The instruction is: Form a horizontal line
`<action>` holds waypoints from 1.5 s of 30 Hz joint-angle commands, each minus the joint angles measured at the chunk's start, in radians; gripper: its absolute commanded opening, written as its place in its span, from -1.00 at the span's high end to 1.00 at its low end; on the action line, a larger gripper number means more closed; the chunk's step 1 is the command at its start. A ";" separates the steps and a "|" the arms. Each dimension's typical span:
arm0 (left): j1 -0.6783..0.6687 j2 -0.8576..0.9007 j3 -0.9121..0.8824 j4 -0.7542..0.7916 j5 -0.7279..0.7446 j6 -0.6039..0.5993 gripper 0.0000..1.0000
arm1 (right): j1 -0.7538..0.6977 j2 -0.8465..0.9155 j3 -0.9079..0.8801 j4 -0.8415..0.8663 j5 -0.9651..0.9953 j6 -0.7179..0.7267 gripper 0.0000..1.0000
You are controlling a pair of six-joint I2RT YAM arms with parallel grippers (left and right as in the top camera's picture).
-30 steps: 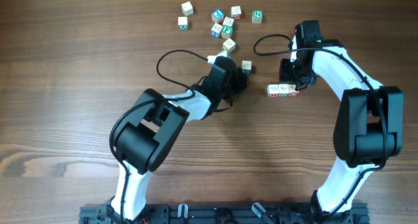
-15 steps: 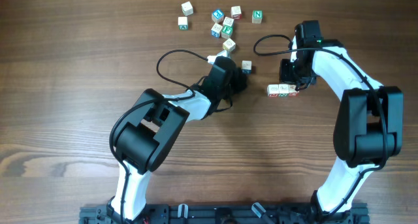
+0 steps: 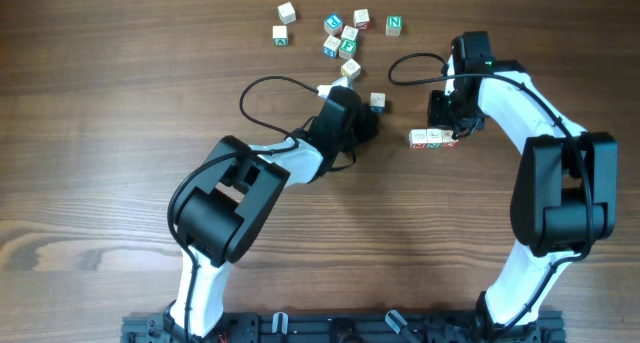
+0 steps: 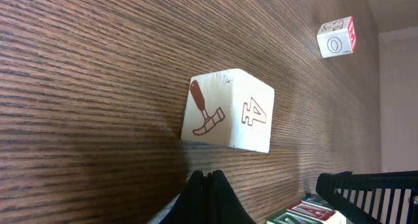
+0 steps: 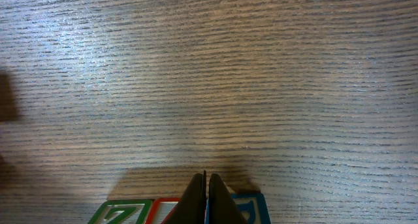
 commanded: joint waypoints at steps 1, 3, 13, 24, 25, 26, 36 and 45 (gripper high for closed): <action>-0.002 -0.029 -0.003 0.002 -0.017 0.026 0.92 | 0.002 0.014 0.017 0.010 0.018 -0.003 0.91; -0.002 -0.029 -0.003 0.002 -0.017 0.026 0.92 | 0.002 0.014 0.017 0.018 0.018 -0.002 0.91; -0.006 -0.032 -0.003 0.002 -0.013 0.045 0.92 | 0.002 0.014 0.017 0.091 0.018 -0.003 0.91; -0.011 -0.200 -0.003 -0.147 -0.023 0.253 0.92 | -0.021 -0.143 0.205 -0.053 0.018 0.028 0.91; -0.011 -0.249 -0.003 -0.200 -0.042 0.290 0.92 | -0.025 -0.187 0.214 -0.075 0.018 0.027 0.91; -0.013 -0.313 -0.003 -0.268 -0.077 0.325 0.92 | -0.028 -0.227 0.215 -0.086 0.018 0.027 0.91; -0.026 -0.882 -0.003 -0.761 -0.361 0.422 0.92 | -0.035 -0.681 0.215 -0.196 0.018 0.045 0.81; -0.199 -1.300 -0.003 -1.075 -0.658 0.440 0.92 | -0.035 -1.029 0.215 -0.362 0.116 0.045 -0.48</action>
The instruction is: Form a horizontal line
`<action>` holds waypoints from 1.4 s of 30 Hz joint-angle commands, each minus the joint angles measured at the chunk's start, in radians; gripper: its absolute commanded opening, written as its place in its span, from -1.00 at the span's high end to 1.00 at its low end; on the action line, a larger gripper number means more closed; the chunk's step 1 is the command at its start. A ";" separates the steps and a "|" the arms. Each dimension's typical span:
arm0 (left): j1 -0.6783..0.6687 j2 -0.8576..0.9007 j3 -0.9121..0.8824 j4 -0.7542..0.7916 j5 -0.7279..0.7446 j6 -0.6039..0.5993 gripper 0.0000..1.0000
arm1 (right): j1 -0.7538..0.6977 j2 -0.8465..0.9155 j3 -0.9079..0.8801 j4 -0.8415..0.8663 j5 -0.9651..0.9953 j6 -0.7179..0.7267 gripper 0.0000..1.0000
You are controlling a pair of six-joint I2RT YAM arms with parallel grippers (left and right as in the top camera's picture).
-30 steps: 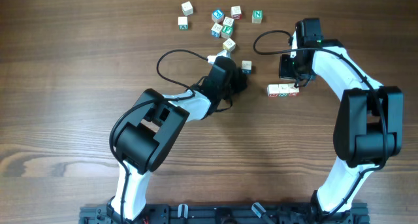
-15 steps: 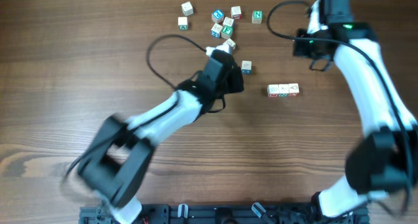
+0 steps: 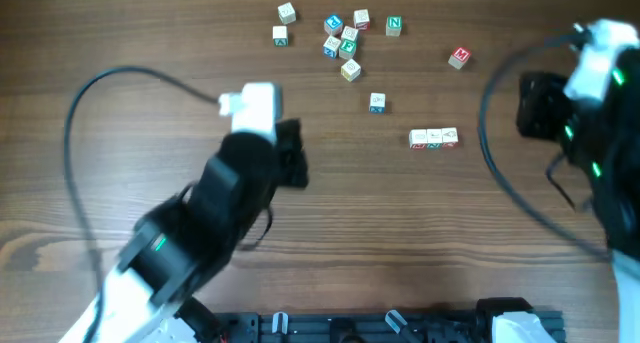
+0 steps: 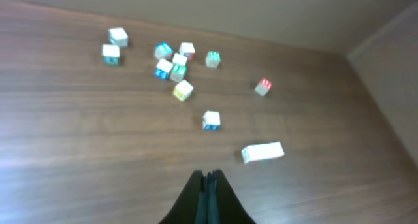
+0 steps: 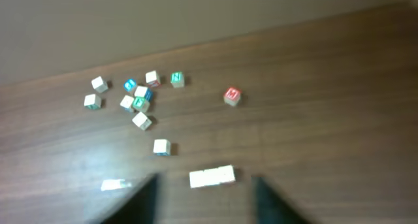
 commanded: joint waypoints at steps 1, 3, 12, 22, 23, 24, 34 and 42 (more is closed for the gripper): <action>-0.091 -0.159 -0.001 -0.079 -0.209 0.021 0.91 | 0.001 -0.143 0.010 -0.033 0.058 0.004 -0.69; -0.107 -0.199 -0.001 -0.119 -0.230 0.022 0.63 | 0.001 -0.194 0.010 -0.056 0.066 0.004 -0.99; -0.106 -0.213 -0.001 -0.169 -0.229 0.022 -1.00 | 0.001 -0.252 0.010 -0.285 0.065 0.003 -0.99; -0.106 -0.208 -0.001 -0.229 -0.222 0.021 -1.00 | 0.001 -0.251 0.008 -0.344 0.065 0.003 -0.99; -0.106 -0.208 -0.001 -0.229 -0.222 0.021 -1.00 | 0.001 -0.251 0.008 -0.344 0.065 0.003 -1.00; -0.106 -0.208 -0.001 -0.229 -0.222 0.021 -1.00 | 0.001 -0.251 0.008 -0.344 0.065 0.003 -1.00; -0.106 -0.208 -0.001 -0.229 -0.222 0.021 -1.00 | 0.005 -0.322 0.008 -0.344 0.065 0.003 -0.99; -0.106 -0.208 -0.001 -0.229 -0.222 0.021 -1.00 | 0.005 -0.567 0.008 -0.361 0.066 0.001 -1.00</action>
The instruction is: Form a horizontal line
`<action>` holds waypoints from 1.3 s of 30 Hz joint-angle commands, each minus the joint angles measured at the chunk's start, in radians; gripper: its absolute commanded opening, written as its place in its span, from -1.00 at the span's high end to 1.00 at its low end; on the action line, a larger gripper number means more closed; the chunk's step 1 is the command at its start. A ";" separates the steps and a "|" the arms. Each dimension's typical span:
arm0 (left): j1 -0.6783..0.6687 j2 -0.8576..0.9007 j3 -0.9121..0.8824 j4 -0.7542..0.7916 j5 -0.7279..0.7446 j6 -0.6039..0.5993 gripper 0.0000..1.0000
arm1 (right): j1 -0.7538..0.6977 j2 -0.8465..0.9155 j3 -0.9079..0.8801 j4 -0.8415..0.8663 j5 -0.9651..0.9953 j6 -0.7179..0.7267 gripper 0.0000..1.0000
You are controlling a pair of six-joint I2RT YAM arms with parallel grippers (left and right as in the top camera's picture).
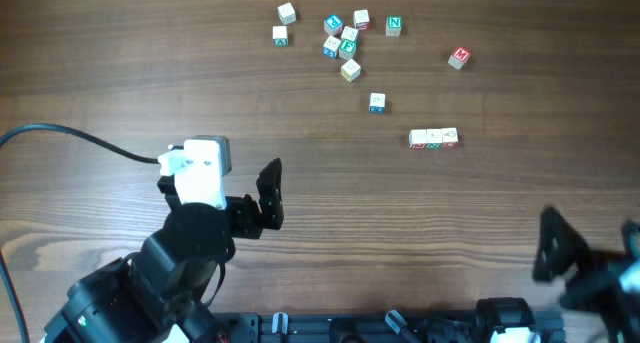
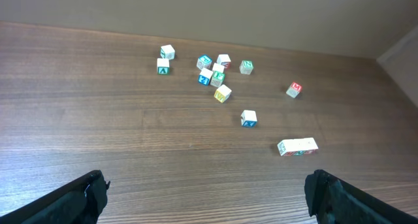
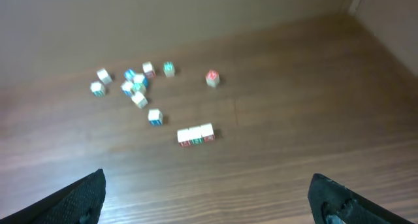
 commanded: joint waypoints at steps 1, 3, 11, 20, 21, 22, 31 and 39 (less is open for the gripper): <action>-0.005 0.004 -0.001 0.000 -0.013 0.008 -1.00 | 0.004 -0.117 0.003 -0.009 0.026 -0.002 -0.99; -0.005 0.004 -0.001 0.000 -0.013 0.008 -1.00 | 0.004 -0.181 -0.011 0.016 0.016 0.001 -0.99; -0.005 0.004 -0.001 0.000 -0.013 0.008 -1.00 | 0.004 -0.444 -0.394 0.424 -0.046 -0.005 -1.00; -0.005 0.004 -0.001 0.000 -0.013 0.008 -1.00 | -0.011 -0.610 -1.120 1.323 -0.303 -0.133 -1.00; -0.005 0.004 -0.001 0.000 -0.013 0.008 -1.00 | -0.013 -0.608 -1.162 1.380 -0.311 -0.134 -0.99; -0.005 0.004 -0.001 0.000 -0.013 0.008 -1.00 | -0.018 -0.607 -1.221 1.453 -0.314 -0.133 -1.00; -0.005 0.004 -0.001 0.000 -0.013 0.008 -1.00 | -0.019 -0.608 -1.492 1.723 -0.298 -0.170 -1.00; -0.005 0.004 -0.001 0.000 -0.013 0.008 -1.00 | -0.018 -0.608 -1.574 1.699 -0.243 -0.182 -1.00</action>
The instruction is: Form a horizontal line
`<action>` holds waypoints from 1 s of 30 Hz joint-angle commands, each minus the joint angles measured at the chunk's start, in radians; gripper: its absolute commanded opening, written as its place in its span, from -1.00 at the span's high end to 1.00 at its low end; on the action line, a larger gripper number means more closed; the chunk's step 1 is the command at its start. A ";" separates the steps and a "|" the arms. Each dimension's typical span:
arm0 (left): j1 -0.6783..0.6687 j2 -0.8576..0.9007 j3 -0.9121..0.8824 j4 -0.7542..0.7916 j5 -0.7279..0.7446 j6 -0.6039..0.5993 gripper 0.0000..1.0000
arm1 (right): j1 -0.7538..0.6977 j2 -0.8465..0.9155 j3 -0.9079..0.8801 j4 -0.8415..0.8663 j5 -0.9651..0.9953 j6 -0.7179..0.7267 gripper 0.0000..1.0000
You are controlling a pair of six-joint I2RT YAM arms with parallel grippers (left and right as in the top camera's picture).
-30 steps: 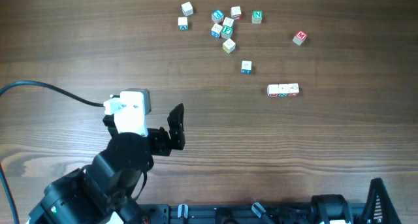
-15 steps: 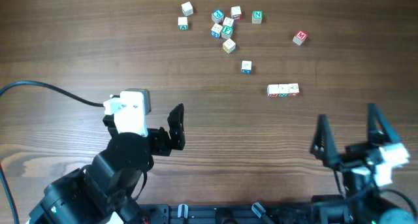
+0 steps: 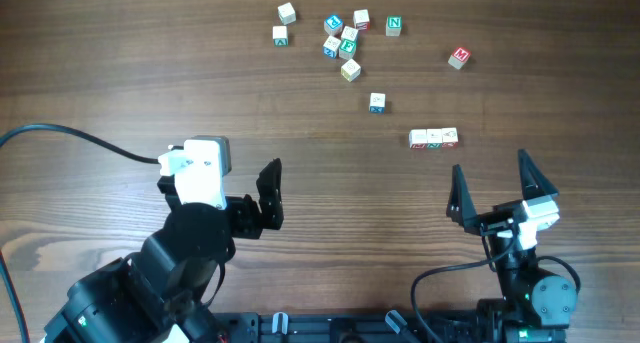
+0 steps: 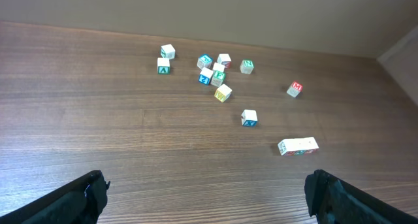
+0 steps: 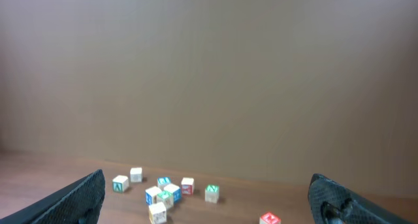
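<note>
A row of three white letter blocks (image 3: 433, 138) lies side by side right of the table's middle, also showing as a short bar of blocks (image 4: 298, 145). A single block (image 3: 377, 102) sits up and left of it, apart. A red block (image 3: 459, 56) lies alone at the far right. A loose cluster of blocks (image 3: 343, 38) is at the far edge. My left gripper (image 4: 209, 204) is open, high near the front left, holding nothing. My right gripper (image 3: 490, 173) is open at the front right, well short of the row.
Two more white blocks (image 3: 283, 23) lie left of the cluster. A black cable (image 3: 60, 133) loops over the table's left side. The right wrist view faces a plain beige wall (image 5: 209, 74) behind the table, with only the far blocks at its lower edge.
The right arm was a blur at the lower right edge, its camera looking down on the table. Now it stands at the front right, open, facing the wall. Left arm and blocks unchanged.
Both grippers were shut low on the table, the left beside the single block, the right at the row of three. Then both were lifted away from the blocks. Then both were open near the front edge. The blocks have kept their places throughout.
</note>
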 commanded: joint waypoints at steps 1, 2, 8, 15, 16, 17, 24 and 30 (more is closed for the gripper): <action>-0.005 0.004 -0.001 0.002 -0.013 0.008 -1.00 | -0.003 -0.018 -0.019 -0.038 0.049 -0.012 -0.99; -0.005 0.004 -0.001 0.002 -0.013 0.008 -1.00 | -0.003 -0.018 -0.019 -0.052 0.060 -0.012 -0.99; -0.005 0.004 -0.001 0.002 -0.013 0.008 -1.00 | -0.003 -0.018 -0.019 -0.146 0.226 0.135 -0.99; -0.005 0.004 -0.001 0.002 -0.013 0.008 -1.00 | -0.003 -0.018 -0.019 -0.274 0.228 0.096 -0.99; -0.005 0.004 -0.001 0.002 -0.013 0.008 -1.00 | -0.003 -0.018 -0.019 -0.274 0.229 0.090 -1.00; -0.005 0.004 -0.001 0.002 -0.013 0.008 -1.00 | -0.003 -0.018 -0.019 -0.274 0.229 0.087 -0.99; -0.005 0.004 -0.001 0.002 -0.013 0.008 -1.00 | -0.003 -0.017 -0.019 -0.274 0.229 0.088 -0.99; -0.005 0.004 -0.001 0.002 -0.013 0.008 -1.00 | -0.003 -0.017 -0.019 -0.274 0.228 0.089 -1.00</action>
